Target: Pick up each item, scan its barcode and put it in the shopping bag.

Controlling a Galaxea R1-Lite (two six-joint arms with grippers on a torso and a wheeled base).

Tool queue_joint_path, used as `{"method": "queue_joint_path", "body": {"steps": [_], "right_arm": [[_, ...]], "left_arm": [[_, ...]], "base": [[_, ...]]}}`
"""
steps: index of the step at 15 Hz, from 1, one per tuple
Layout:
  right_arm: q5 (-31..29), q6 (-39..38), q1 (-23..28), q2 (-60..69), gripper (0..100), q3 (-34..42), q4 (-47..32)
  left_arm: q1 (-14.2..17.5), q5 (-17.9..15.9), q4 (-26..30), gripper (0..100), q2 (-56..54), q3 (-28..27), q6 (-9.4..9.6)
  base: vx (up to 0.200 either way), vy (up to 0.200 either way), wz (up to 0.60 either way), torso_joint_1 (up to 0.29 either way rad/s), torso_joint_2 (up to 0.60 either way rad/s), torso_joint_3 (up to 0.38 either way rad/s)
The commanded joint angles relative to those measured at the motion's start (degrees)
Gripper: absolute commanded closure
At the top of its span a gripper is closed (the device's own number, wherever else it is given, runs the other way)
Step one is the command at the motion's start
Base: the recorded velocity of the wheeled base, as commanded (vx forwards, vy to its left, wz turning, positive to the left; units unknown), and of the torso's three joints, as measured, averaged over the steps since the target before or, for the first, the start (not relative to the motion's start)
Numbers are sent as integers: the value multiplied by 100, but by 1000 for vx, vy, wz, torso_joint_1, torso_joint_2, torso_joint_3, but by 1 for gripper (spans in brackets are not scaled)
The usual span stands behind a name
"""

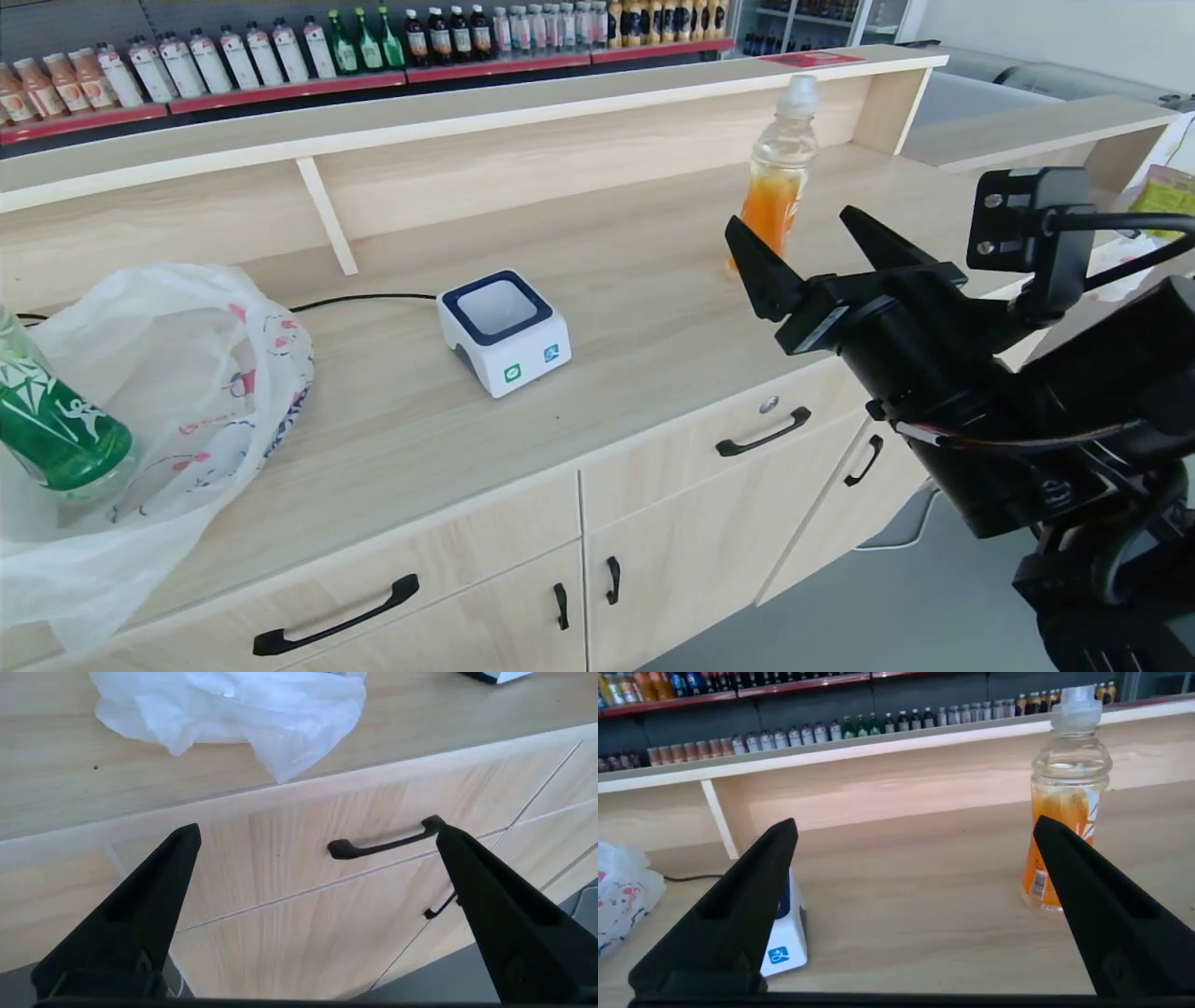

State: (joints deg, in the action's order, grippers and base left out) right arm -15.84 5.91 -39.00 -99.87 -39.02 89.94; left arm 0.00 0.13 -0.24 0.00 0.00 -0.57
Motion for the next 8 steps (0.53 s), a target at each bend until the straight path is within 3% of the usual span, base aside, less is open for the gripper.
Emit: {"method": "queue_joint_path", "body": {"steps": [1,3,8], "right_arm": [[2,-2,-3,2,0,61,6],[2,-2,24,72,0,281,6],[2,42,15,55,0,413,6]], "left_arm": [[0,4,-2,0,0,0,-4],[0,4,-2,0,0,0,-4],[0,4,-2,0,0,0,-13]], "base": [[0,-200,600,-2,2,2],[0,-200,600,2,5,2],[0,-200,0,2,0,5]]}}
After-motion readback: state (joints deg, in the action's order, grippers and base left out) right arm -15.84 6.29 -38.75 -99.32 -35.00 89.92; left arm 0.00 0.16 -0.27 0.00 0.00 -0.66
